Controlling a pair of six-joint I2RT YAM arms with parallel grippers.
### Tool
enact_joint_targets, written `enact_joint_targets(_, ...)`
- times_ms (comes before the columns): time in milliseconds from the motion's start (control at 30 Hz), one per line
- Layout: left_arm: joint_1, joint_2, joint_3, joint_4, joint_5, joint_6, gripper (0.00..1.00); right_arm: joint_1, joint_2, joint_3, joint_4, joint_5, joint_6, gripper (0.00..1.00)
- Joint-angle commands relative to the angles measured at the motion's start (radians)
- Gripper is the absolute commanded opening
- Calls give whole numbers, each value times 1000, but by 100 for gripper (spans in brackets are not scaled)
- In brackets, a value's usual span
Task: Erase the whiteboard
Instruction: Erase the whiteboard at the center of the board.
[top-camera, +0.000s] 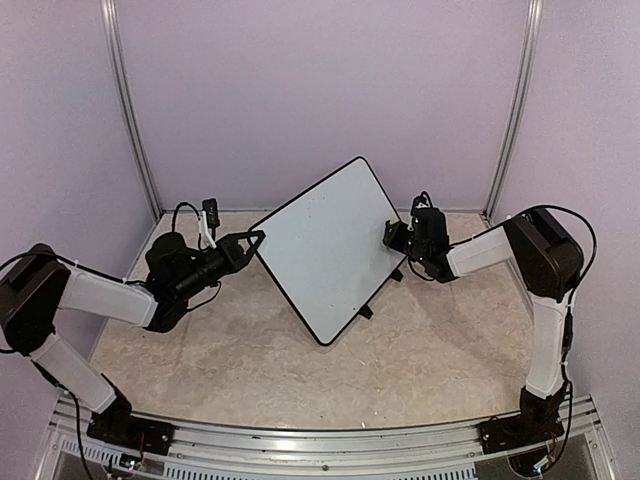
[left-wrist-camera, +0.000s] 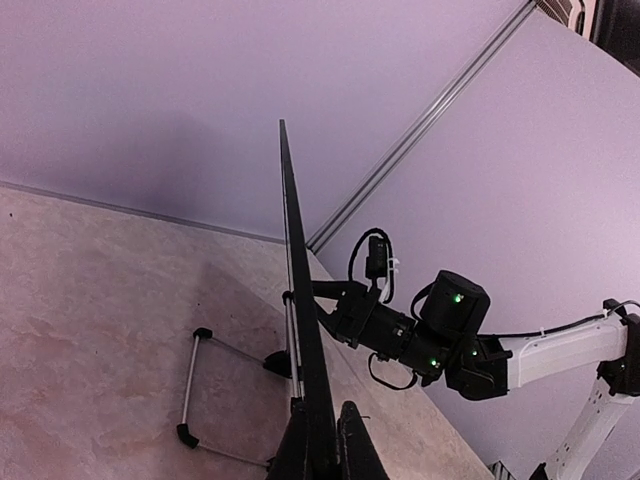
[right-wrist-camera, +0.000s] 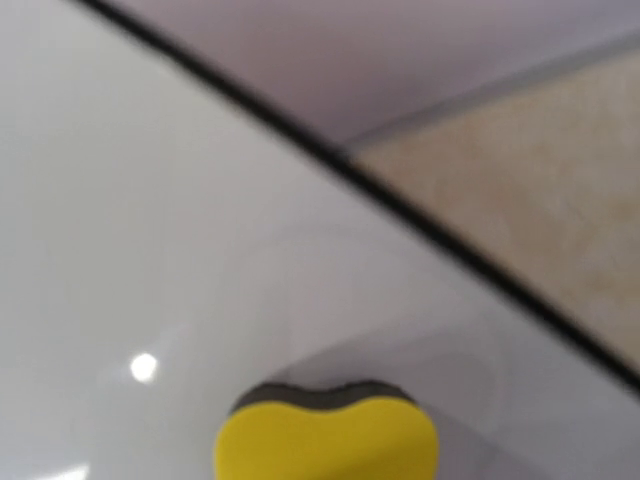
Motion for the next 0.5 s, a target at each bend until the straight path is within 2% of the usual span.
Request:
enact_joint_targets(0,-26,-11,7,109,172,8,0,80,-26,-93,-29,-18,-26,0)
enact_joint_targets(233,-27,-9,6,110,172,8,0,91,-37,-93,-38,39,-20,0)
enact_joint_targets(467,-27,-4,7,110,172,9,0,71,-24,56,-66,7,-65,0)
